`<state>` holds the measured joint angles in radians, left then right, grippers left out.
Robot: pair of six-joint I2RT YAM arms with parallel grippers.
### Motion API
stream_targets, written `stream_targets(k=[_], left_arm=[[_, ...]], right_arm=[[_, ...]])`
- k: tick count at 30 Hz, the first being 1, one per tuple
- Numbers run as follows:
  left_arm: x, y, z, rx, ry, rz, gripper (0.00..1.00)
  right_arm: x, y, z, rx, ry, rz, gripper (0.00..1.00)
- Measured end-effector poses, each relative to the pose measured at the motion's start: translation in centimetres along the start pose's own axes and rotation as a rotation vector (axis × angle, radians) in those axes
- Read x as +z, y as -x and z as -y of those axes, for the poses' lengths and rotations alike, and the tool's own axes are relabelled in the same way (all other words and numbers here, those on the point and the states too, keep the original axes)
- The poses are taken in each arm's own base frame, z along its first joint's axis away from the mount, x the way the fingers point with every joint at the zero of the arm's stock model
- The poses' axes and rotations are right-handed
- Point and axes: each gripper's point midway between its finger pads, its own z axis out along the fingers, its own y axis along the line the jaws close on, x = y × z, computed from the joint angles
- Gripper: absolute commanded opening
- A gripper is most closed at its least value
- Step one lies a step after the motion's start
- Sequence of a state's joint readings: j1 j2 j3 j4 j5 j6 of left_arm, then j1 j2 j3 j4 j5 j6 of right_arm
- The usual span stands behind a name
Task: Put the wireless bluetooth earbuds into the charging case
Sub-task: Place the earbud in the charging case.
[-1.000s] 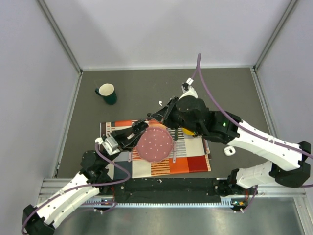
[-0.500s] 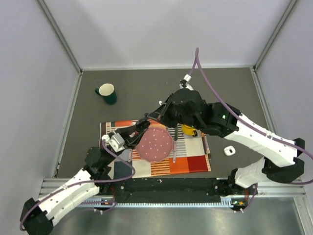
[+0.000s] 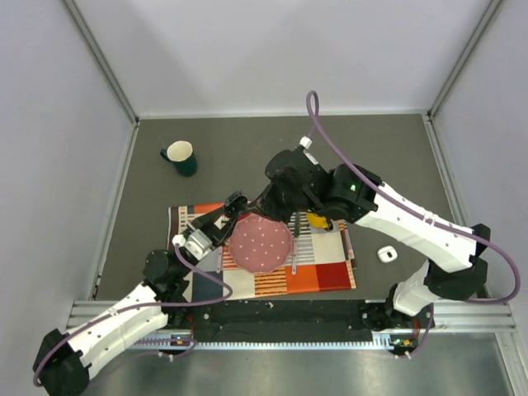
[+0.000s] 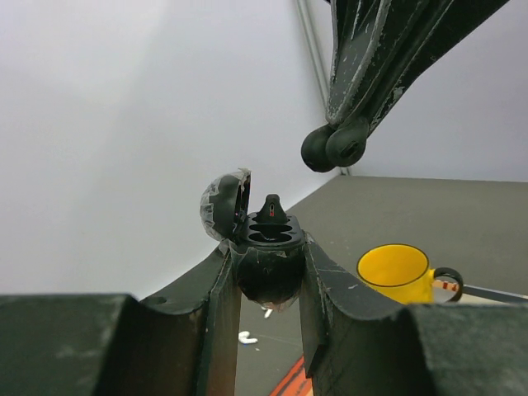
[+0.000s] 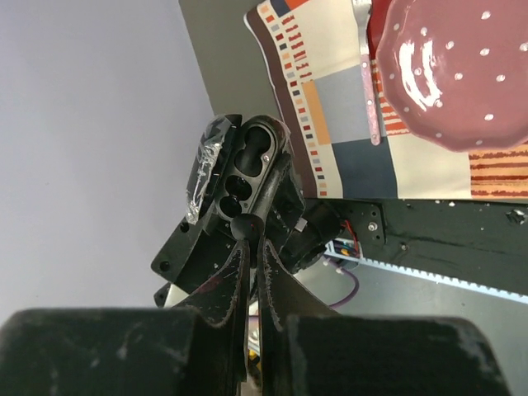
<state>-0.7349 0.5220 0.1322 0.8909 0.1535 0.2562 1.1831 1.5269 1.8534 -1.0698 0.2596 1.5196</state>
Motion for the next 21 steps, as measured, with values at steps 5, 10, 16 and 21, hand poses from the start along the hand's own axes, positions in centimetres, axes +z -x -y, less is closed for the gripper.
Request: stream_targets(k=[5,10,16,21], left_arm=[[0.1,0.2,-0.7,0.049,0.024,0.008,0.00],[0.1,0.0,-1.0,0.081,0.039,0.002,0.00],[-0.1,0.0,-1.3,0.098,0.056,0.005,0.00],[-0.1,0.1,-1.6,0.111,0.070,0.010,0.00]], right_arm=[[0.3,-0.4,-0.7,0.018,-0.009,-0.019,0.00],[1.0,-0.6,-1.1,0.026,-0.022,-0.023,0.00],[1.5,-0.7,-1.2,0.033,-0.036,-0.026,0.00],[1.8,-0.6,-1.3,0.045,-0.042,-0.032,0.00]])
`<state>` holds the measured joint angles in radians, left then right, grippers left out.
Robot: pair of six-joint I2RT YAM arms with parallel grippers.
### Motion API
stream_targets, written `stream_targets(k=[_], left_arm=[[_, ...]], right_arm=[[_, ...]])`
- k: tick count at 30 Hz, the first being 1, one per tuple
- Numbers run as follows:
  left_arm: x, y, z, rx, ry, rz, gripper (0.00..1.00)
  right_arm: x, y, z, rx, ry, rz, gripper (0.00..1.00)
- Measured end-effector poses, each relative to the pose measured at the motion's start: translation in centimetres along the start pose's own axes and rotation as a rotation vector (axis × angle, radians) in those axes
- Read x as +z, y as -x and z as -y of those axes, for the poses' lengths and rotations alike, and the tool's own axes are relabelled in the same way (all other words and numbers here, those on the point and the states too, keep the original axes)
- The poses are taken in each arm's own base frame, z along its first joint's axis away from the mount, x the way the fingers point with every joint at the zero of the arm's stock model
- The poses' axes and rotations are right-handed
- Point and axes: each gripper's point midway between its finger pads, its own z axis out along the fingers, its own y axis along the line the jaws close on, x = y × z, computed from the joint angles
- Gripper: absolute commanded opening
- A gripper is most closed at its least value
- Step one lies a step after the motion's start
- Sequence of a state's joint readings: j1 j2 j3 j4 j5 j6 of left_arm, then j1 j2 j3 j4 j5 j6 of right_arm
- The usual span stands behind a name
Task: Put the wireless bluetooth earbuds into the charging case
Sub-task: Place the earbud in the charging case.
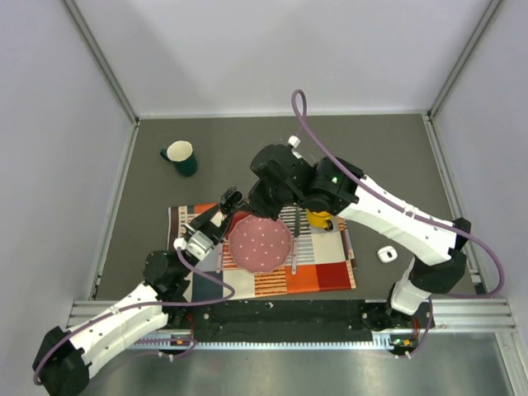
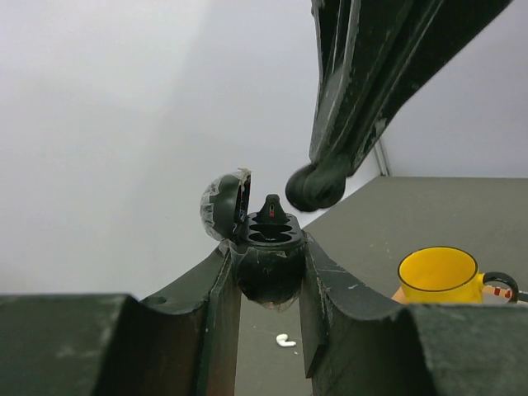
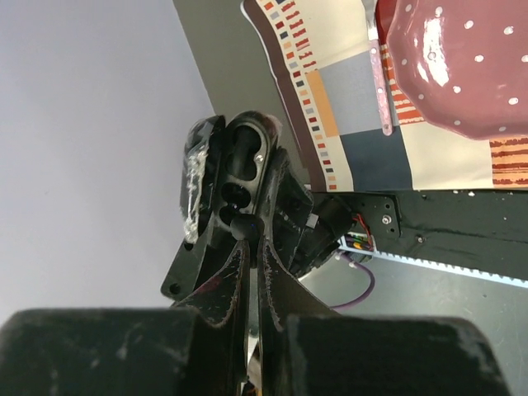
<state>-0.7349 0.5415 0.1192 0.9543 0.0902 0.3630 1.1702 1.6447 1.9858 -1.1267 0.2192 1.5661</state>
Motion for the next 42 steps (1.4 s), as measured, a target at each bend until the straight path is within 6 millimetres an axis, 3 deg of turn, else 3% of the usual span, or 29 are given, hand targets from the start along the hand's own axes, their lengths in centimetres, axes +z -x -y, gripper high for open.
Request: stream_targets(k=[5,33,42], left_arm=[[0.0,0.0,-0.4,0.008,0.017,0.003,0.00],[0.0,-0.5,0.4,0.008,-0.016,-0.012,0.00],[-0.3,-1.0,0.8,0.001,-0.036,-0.036,0.00]], right_arm=[[1.3,-0.2,0.4,0.000,-0.032,-0.011,0.00],[1.8,0.5,0.0,0.016,-0.033,-0.004,0.00],[3.0,0.4,0.5,0.018,-0.067,-0.022,0.00]])
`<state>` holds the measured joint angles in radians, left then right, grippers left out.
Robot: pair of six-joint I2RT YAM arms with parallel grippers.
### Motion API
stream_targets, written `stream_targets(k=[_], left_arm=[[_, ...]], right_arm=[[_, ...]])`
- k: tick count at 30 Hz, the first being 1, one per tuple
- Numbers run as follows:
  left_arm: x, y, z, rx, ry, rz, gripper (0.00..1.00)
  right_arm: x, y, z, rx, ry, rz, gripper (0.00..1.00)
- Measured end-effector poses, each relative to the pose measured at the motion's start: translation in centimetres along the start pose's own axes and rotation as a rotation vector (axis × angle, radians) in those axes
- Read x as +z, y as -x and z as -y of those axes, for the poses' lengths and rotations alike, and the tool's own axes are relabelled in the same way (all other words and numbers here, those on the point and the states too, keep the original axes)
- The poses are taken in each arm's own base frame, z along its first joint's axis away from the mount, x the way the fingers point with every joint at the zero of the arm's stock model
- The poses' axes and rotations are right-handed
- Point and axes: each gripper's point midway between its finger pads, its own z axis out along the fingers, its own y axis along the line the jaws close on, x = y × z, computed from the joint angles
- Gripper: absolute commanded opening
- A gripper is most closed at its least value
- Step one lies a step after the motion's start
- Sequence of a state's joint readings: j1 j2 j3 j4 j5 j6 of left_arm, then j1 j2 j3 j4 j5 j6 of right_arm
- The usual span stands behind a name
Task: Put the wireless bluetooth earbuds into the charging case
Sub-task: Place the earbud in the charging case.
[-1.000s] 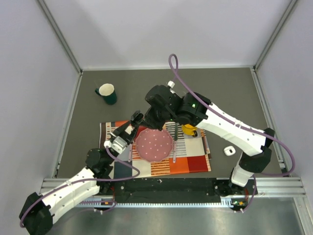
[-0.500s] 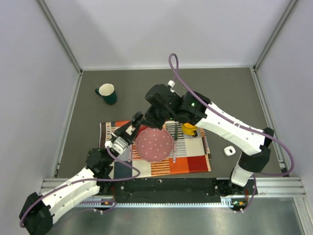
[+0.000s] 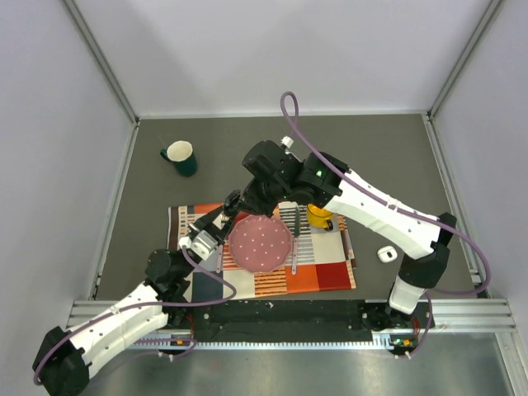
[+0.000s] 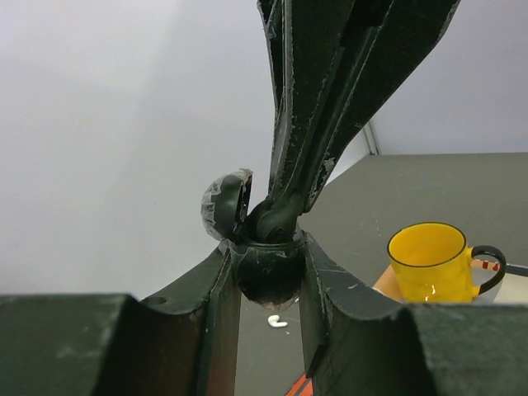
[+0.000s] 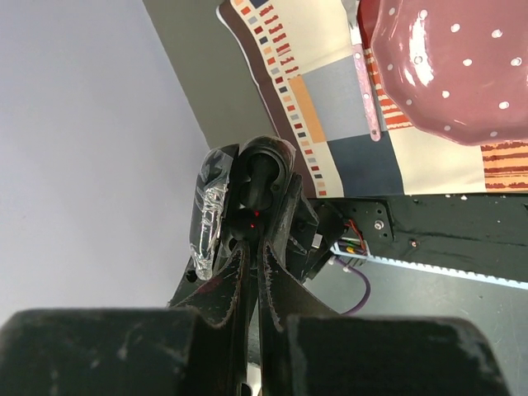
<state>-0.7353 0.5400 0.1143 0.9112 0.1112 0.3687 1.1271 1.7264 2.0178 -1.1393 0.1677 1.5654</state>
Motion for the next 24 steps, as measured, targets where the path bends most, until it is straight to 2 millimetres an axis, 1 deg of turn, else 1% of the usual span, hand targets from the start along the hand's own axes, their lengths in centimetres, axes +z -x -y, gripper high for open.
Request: stream_targets(k=[4,6,8,9,10,11,12,15,18,24], left_arm=[[0.0,-0.3,0.1,-0.001,-0.004,-0.010,0.00],[0.0,-0.4,0.2,-0.002,-0.006,-0.014,0.00],[-0.1,-0.6,0.2,-0.003,-0.009,-0.022,0.00],[-0.1,-0.7,0.3,-0.003,-0.011,-0.027,0.00],[-0.1,-0.9,0.4,-0.004,-0.013,-0.032,0.00],[-0.1,-1.0,0.4,-0.005,-0.017,-0.038,0.00],[0.0,-1.1,0.5,-0.006,-0.020,-0.039,0.00],[0.0,-1.4,0.8,-0.009,-0.035,-0.052,0.00],[0.0,-1.4,1.0,-0.010,-0.045,-0.052,0.00],[0.1,-1.1,0.9,-0.012,-0.040,-0.046,0.00]], right_arm=[[0.2,0.0,0.2,0.002,-0.009,-0.004,0.00],[0.3,0.0,0.2,0.002,-0.013,-0.005,0.03],[0.6,0.0,0.4,0.000,-0.022,-0.006,0.09],[0.7,-0.1,0.5,-0.001,-0.028,-0.006,0.14],[0.8,-0.1,0.6,-0.001,-0.032,-0.006,0.15],[1.0,-0.1,0.7,-0.003,-0.037,-0.006,0.19],[1.1,-0.2,0.7,-0.004,-0.039,-0.009,0.26],[1.5,-0.3,0.8,-0.007,-0.048,-0.009,0.31],[1.6,-0.3,0.9,-0.009,-0.050,-0.009,0.33],[1.6,-0.1,0.9,-0.017,-0.048,-0.002,0.33]])
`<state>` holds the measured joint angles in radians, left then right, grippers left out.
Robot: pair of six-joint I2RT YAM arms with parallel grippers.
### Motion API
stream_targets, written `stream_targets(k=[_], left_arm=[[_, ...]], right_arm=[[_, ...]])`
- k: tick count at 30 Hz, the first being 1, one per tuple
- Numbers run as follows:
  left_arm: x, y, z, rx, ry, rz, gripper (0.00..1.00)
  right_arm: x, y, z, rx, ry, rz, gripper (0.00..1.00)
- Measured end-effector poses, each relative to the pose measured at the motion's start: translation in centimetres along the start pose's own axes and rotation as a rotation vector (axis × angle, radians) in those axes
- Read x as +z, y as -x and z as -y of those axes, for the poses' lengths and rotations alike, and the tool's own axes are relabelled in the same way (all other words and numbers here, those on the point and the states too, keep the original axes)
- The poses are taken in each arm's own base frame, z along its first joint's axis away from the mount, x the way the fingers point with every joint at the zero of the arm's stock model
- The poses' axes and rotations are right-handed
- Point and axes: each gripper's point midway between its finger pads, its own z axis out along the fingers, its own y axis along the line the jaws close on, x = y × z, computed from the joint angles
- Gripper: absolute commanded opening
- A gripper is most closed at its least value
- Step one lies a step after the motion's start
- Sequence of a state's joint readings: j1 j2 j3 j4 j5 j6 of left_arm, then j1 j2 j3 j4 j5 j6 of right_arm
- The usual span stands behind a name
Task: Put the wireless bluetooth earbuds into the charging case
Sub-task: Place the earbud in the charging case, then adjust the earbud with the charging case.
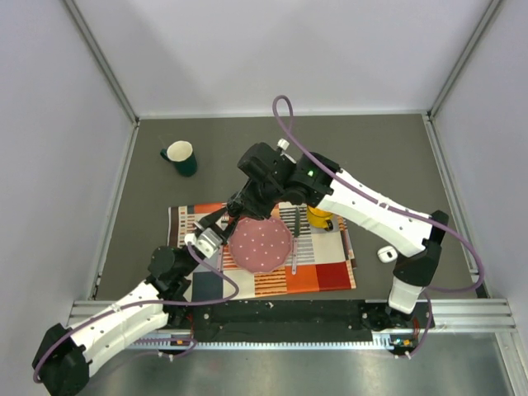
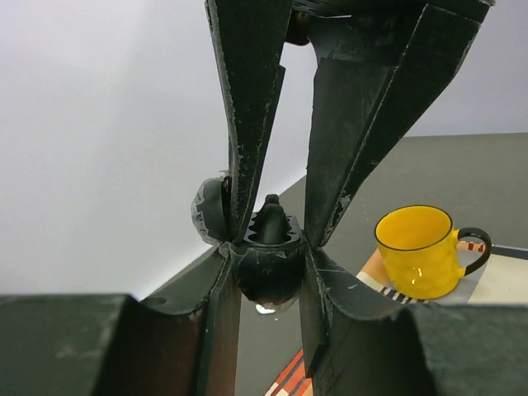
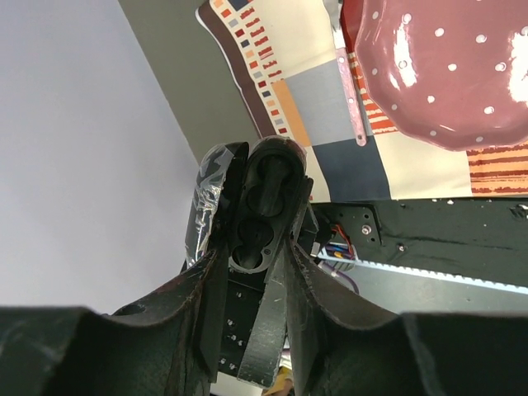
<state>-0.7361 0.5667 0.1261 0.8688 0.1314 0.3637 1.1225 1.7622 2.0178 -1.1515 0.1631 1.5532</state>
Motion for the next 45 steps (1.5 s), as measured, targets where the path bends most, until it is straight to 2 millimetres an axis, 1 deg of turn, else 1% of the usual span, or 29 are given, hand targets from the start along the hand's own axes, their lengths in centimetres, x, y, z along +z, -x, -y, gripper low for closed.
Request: stream_targets(k=[6,10,14,18,20,22,24,25,26,27,29,30,32,33,34,36,37,38,40,44,45], left_arm=[[0.0,0.1,-0.2,-0.023,0.018,0.003,0.00],[0.1,0.9,-0.4,-0.046,0.031,0.033,0.00],[0.2,1.7,-0.7,-0.074,0.047,0.064,0.00],[0.2,1.9,-0.8,-0.118,0.060,0.074,0.00],[0.1,2.3,-1.0,-0.153,0.077,0.085,0.00],[-0.1,2.8,-1.3,-0.190,0.097,0.104,0.00],[-0.4,3.6,-1.6,-0.224,0.113,0.131,0.00],[-0.6,4.2,-1.8,-0.245,0.120,0.149,0.00],[-0.8,4.5,-1.9,-0.262,0.123,0.155,0.00],[-1.0,5.0,-2.0,-0.275,0.124,0.168,0.00],[-1.2,6.1,-2.1,-0.307,0.118,0.189,0.00],[-1.2,6.7,-2.2,-0.326,0.114,0.197,0.00],[-1.2,7.6,-2.2,-0.357,0.102,0.207,0.00],[-1.2,7.9,-2.1,-0.373,0.093,0.211,0.00],[-1.1,8.2,-1.9,-0.384,0.080,0.208,0.00],[-0.9,8.7,-1.5,-0.405,0.047,0.198,0.00],[-0.9,8.9,-1.3,-0.412,0.030,0.196,0.00],[-0.7,9.2,-1.0,-0.421,0.007,0.187,0.00],[-0.3,9.6,-0.4,-0.436,-0.039,0.174,0.00],[0.2,9.8,0.9,-0.472,-0.111,0.150,0.00],[0.2,9.7,1.1,-0.478,-0.124,0.144,0.00]], right_arm=[[-0.2,0.3,-0.1,-0.019,0.012,0.024,0.33],[-1.1,0.9,-0.4,-0.047,0.038,0.071,0.34],[-3.1,1.6,-0.9,-0.065,0.098,0.110,0.36],[-5.2,2.1,-1.4,-0.098,0.166,0.135,0.36],[-6.0,2.2,-1.6,-0.137,0.205,0.152,0.36],[-6.8,2.2,-1.4,-0.193,0.238,0.174,0.36],[-7.3,2.3,-0.7,-0.265,0.269,0.192,0.40],[-7.5,2.3,-0.2,-0.348,0.315,0.202,0.43],[-7.7,2.3,0.5,-0.410,0.338,0.208,0.55],[-7.9,2.0,0.9,-0.487,0.398,0.214,0.64],[-8.6,1.1,2.1,-0.634,0.532,0.221,0.78],[-9.0,0.8,2.7,-0.705,0.601,0.235,0.81],[-9.9,0.3,3.2,-0.813,0.699,0.261,0.84],[-10.7,0.0,3.1,-0.889,0.754,0.278,0.85],[-11.3,-0.3,2.7,-0.935,0.794,0.288,0.87],[-13.1,-1.0,1.4,-1.075,0.881,0.306,0.88],[-13.7,-1.2,0.9,-1.124,0.907,0.314,0.91],[-14.4,-1.5,0.4,-1.185,0.929,0.318,0.96],[-15.7,-1.9,-0.7,-1.299,0.971,0.331,0.99],[-17.8,-2.6,-1.7,-1.488,1.032,0.304,0.99],[-18.1,-2.8,-1.9,-1.522,1.043,0.297,0.89]])
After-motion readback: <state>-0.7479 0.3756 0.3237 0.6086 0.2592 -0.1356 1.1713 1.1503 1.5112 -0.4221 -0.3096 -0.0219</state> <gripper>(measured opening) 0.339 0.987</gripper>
